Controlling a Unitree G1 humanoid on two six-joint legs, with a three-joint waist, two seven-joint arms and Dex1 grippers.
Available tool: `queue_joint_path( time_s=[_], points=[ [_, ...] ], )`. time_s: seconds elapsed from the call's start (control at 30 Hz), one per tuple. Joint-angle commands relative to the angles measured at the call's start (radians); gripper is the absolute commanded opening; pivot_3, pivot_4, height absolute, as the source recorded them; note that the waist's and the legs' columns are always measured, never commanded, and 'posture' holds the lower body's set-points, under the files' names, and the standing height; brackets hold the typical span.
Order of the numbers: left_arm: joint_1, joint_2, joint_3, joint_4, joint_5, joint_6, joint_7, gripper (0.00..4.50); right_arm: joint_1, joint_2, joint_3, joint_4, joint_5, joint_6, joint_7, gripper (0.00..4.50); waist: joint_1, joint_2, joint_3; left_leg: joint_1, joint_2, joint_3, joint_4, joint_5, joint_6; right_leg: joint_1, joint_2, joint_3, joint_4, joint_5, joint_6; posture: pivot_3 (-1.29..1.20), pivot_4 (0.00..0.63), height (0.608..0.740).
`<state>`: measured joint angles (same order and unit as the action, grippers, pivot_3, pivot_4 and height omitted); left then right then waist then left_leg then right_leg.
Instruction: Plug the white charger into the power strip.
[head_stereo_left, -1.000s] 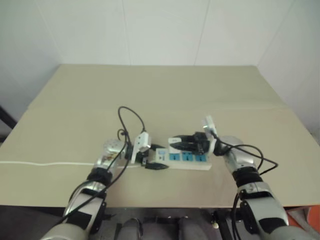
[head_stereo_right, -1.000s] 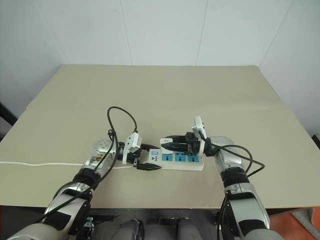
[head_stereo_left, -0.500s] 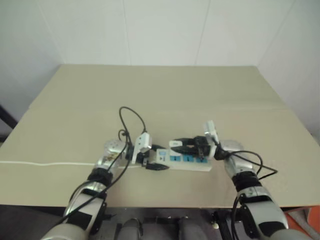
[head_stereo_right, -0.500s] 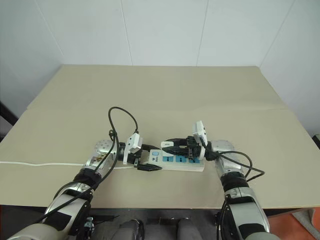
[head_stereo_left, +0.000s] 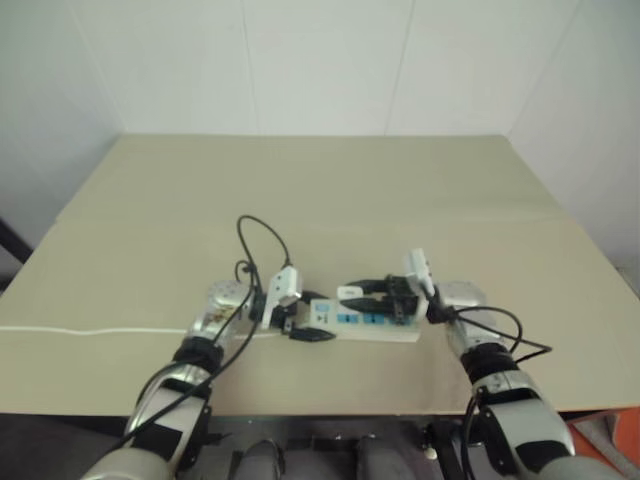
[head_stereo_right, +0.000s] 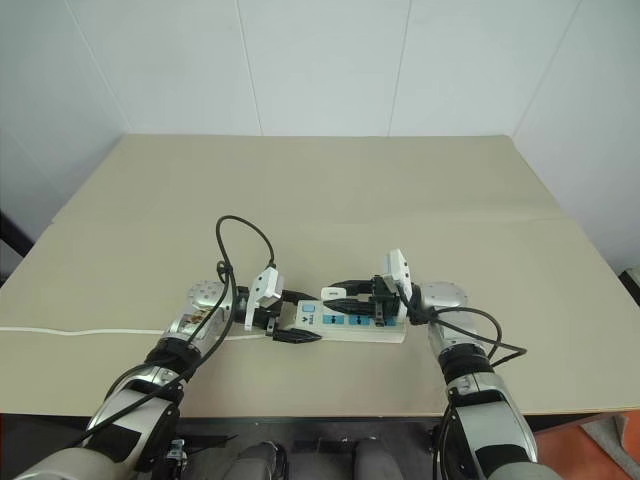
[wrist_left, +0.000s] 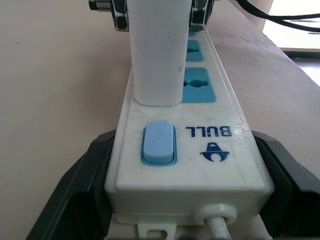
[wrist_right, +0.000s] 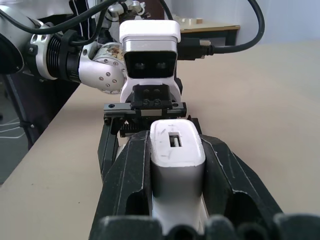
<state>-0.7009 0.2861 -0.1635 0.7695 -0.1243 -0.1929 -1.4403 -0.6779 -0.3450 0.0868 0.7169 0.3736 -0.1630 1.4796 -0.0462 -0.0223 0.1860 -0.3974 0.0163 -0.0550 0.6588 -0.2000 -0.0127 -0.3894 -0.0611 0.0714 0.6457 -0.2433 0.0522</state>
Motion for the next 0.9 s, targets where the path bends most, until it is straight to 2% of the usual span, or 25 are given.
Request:
queue_joint_path(
  time_s=[0.03,0.43,0.77,0.87,0.9],
  points=[
    [0.009,0.014,-0.013,-0.026,-0.011,0.007,-0.04,3.31,0.044,-0.039,0.053,0.046,-0.095,0.066,-0.004,1.13,0.0,0.0,0.0,0.0,0.0,0.0,0.0,0.0,0.0,0.0,0.0,0.0,0.0,0.0,0.0,0.0,0.15,0.74],
    [0.01,0.014,-0.014,-0.027,-0.01,0.005,-0.039,3.31,0.098,-0.051,0.055,0.023,-0.119,-0.054,-0.047,1.13,0.0,0.0,-0.001,0.0,0.0,0.0,0.0,0.0,0.0,0.0,0.0,0.0,0.0,0.0,0.0,0.0,0.15,0.74],
    [0.013,0.016,-0.018,-0.029,-0.011,0.004,-0.04,3.31,0.099,-0.042,0.048,0.015,-0.126,-0.092,-0.072,4.47,-0.001,-0.009,-0.007,0.001,0.001,0.0,-0.001,0.0,0.0,0.001,0.0,0.0,0.0,-0.001,0.0,0.0,0.15,0.74],
    [0.009,0.014,-0.015,-0.027,-0.014,0.013,-0.036,3.31,0.096,-0.049,0.046,0.017,-0.13,-0.095,-0.064,4.47,-0.001,-0.01,-0.007,0.001,0.001,0.0,-0.001,0.0,0.0,0.001,0.0,0.0,0.0,-0.001,0.0,0.0,0.15,0.74],
    [-0.001,0.018,-0.017,-0.032,-0.024,0.073,-0.054,3.31,0.096,-0.052,0.045,0.018,-0.13,-0.099,-0.06,4.47,0.0,-0.01,-0.007,0.001,0.001,0.0,-0.001,0.0,0.0,0.001,0.0,0.0,-0.001,-0.001,0.0,0.0,0.15,0.74]
  ],
)
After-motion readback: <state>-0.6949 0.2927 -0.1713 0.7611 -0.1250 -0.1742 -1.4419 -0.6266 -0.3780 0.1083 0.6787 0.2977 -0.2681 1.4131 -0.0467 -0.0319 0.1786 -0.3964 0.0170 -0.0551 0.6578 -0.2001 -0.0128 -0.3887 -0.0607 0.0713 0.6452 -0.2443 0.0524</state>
